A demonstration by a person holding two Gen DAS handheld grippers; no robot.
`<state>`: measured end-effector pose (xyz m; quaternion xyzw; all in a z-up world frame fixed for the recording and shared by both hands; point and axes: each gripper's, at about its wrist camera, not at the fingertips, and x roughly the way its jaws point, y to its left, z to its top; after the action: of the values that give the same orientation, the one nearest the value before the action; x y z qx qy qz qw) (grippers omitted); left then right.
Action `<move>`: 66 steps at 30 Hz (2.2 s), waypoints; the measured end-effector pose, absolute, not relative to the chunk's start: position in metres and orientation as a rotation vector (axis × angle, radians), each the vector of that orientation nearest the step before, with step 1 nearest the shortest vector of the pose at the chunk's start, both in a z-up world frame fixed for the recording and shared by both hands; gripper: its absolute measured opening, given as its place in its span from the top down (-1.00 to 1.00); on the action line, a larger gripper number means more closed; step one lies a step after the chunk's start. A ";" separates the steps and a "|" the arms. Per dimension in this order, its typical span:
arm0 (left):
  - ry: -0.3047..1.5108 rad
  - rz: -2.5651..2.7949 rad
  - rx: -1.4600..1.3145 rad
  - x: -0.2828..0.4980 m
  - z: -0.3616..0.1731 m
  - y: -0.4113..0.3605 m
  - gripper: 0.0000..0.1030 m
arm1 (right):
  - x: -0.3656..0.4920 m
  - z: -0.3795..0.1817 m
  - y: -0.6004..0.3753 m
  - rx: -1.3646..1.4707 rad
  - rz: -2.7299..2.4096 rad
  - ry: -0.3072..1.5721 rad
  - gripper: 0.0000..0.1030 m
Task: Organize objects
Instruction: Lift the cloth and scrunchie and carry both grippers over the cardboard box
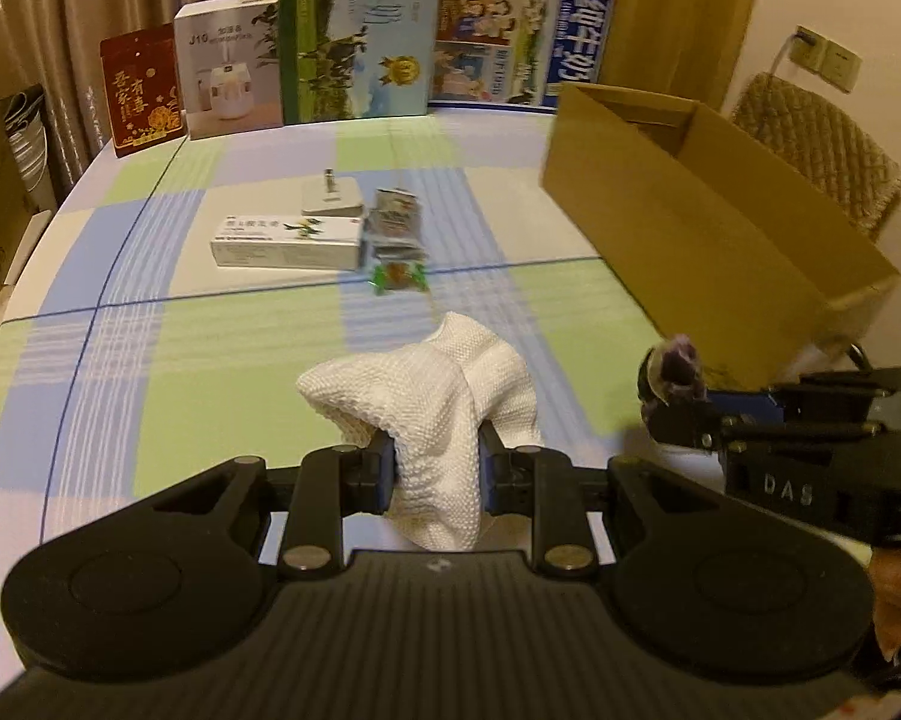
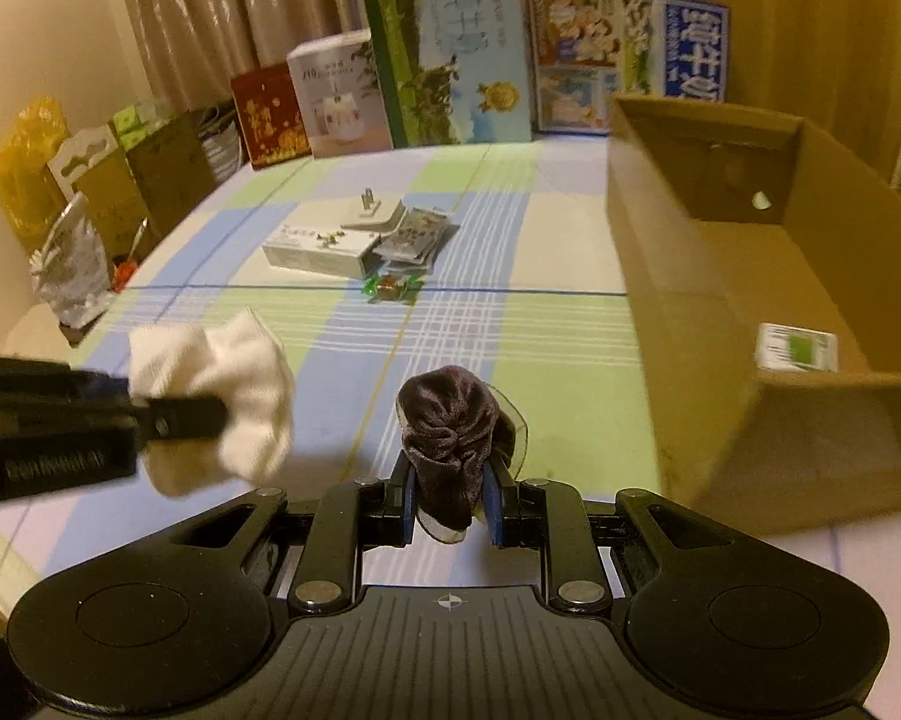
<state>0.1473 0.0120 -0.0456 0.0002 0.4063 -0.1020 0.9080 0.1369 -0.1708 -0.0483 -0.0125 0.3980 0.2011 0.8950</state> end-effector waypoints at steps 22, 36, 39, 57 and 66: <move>0.775 -0.298 0.024 0.050 0.020 -0.083 0.58 | 0.048 0.031 -0.264 0.036 0.293 0.701 0.63; 0.751 -0.353 0.001 0.054 0.032 -0.122 0.58 | 0.052 0.042 -0.311 0.078 0.210 0.673 0.63; 0.745 -0.367 0.009 0.058 0.035 -0.133 0.58 | 0.054 0.043 -0.319 0.090 0.197 0.669 0.63; 0.733 -0.436 0.020 0.085 0.040 -0.179 0.58 | 0.071 0.051 -0.353 0.085 0.142 0.648 0.63; 0.724 -0.450 0.015 0.100 0.043 -0.189 0.58 | 0.089 0.057 -0.359 0.062 0.143 0.636 0.63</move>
<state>0.1001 -0.1890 0.0435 0.0071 0.3513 -0.2184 0.9104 0.0893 -0.3591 0.0570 0.0304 0.3125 0.0703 0.9468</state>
